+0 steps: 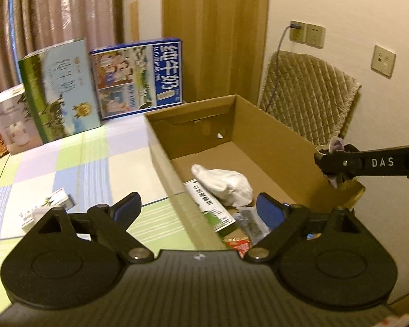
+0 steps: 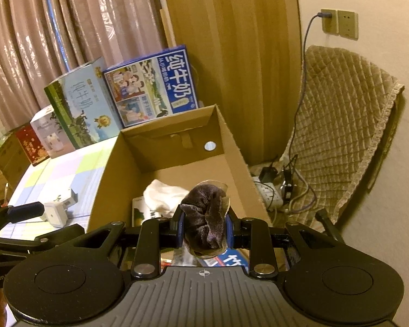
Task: Organize objects
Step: 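Open the left tool to drop the lighter while the right tool releases the scrunchie, then withdraw both tools from the box back over the table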
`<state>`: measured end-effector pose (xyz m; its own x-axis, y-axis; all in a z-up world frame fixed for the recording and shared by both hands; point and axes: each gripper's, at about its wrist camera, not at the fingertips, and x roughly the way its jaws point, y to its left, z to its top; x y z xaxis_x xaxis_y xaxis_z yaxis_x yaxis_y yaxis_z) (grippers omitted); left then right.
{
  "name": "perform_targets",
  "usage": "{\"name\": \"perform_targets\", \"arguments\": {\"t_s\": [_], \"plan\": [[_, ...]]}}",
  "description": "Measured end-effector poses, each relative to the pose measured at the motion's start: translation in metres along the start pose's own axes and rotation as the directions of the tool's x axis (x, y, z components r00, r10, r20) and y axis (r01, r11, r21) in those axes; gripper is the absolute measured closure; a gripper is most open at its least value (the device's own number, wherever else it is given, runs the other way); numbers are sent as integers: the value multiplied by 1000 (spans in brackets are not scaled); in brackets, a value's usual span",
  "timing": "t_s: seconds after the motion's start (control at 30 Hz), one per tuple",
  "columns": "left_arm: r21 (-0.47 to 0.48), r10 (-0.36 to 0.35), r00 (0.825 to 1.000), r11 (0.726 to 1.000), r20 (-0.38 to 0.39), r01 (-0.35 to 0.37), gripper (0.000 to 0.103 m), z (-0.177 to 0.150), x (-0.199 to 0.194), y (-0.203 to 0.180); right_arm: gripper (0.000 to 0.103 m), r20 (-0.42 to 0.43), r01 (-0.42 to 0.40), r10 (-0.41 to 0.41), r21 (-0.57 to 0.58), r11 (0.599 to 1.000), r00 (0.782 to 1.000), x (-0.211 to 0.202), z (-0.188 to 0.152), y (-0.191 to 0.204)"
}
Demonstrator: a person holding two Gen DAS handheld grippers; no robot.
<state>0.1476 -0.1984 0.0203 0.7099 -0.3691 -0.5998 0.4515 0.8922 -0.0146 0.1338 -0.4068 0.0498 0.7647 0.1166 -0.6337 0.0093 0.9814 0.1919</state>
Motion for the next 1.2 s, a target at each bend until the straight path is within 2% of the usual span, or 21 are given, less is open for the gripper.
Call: {"name": "perform_targets", "arguments": {"t_s": [0.13,0.2,0.23,0.27,0.7,1.2], "plan": [[-28,15,1000,999,0,-15,14,-2,-4,11,76,0,-32,32,5,999,999,3,4,6],[-35,19,1000,999,0,-18,14,-4,-6,15,53,9,-77,76,41,996,997,5,6,5],[-39,20,1000,999,0,-20,14,-5,-7,15,35,15,-94,93,66,993,996,6,6,3],[-42,22,1000,999,0,-22,14,-6,-8,17,32,25,-103,101,88,991,995,5,8,1],[-102,38,999,994,-19,-40,14,-22,-27,34,29,18,-59,58,76,995,998,-14,-5,9],[-173,80,997,982,7,-78,1,-31,-85,57,13,-30,-61,61,0,998,998,-45,-34,55]]}}
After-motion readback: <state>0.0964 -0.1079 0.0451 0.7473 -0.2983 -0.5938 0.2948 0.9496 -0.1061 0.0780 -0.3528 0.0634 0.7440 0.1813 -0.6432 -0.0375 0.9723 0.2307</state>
